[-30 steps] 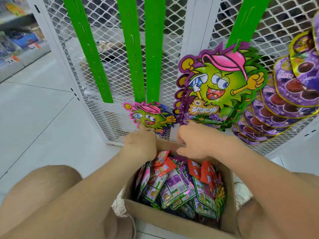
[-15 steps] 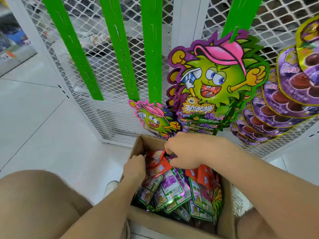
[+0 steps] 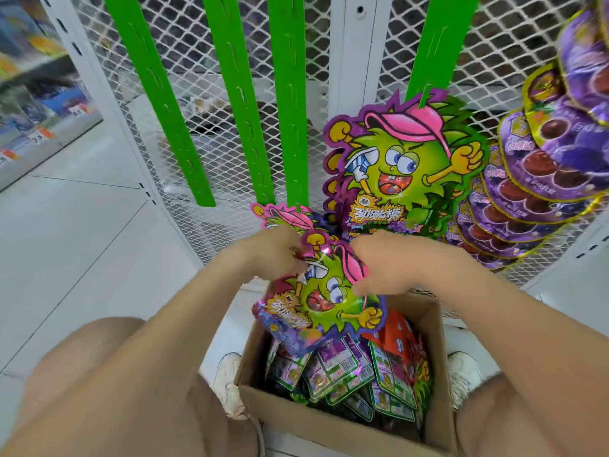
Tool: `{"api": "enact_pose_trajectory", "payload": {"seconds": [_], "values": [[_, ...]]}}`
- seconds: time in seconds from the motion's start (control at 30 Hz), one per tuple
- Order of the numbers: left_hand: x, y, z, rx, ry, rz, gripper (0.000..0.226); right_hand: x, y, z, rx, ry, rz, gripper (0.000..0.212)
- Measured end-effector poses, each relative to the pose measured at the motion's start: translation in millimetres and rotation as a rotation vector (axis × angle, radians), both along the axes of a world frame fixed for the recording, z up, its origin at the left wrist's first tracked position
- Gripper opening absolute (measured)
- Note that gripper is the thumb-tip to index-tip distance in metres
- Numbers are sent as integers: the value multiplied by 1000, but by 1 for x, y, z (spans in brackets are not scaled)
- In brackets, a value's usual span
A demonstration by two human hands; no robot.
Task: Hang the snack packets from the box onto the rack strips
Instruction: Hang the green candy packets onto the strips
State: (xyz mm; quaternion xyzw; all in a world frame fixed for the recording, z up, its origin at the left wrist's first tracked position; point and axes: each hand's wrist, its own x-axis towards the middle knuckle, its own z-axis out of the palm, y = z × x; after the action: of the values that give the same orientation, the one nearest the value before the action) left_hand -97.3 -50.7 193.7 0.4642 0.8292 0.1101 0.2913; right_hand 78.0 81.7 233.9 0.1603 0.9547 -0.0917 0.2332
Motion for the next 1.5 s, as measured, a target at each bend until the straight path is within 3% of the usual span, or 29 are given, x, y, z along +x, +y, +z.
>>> {"api": "enact_pose_trajectory", "payload": {"seconds": [0.13, 0.23, 0.33, 0.4, 0.47, 0.57, 0.7, 0.77, 0.97, 1.17, 1.4, 1.5], "values": [[-3, -12, 28, -2, -166, 19, 15, 4, 12, 5, -133, 273, -156, 38], [-5, -12, 37, -45, -126, 50, 7, 5, 19, 12, -191, 363, -253, 25], [-13, -8, 34, 115, -93, 219, 13, 5, 24, 20, -255, 438, -290, 25], [-17, 0, 31, 274, 136, 311, 31, 4, 23, 23, -243, 433, -206, 33], [-16, 10, 34, 480, 232, 394, 50, 1, 18, 21, -170, 437, -80, 33], [-22, 27, 42, 657, 246, 468, 36, -6, 15, 18, -62, 428, 4, 17], [-28, 33, 51, 711, 207, 465, 25, -6, 19, 17, -117, 264, -20, 47], [-28, 32, 53, 705, 175, 422, 29, -6, 21, 14, -128, 289, -38, 51], [-31, 27, 54, 490, 13, 233, 47, -17, 21, 8, -148, 625, -150, 18], [-24, 22, 63, 382, -76, 185, 52, -27, 9, 12, -253, 1018, -342, 14], [-23, 22, 66, 357, -222, 273, 46, -36, -6, 7, -225, 1144, -483, 13], [-25, 22, 66, 350, -258, 266, 58, -40, -7, 4, -178, 1150, -497, 12]]}}
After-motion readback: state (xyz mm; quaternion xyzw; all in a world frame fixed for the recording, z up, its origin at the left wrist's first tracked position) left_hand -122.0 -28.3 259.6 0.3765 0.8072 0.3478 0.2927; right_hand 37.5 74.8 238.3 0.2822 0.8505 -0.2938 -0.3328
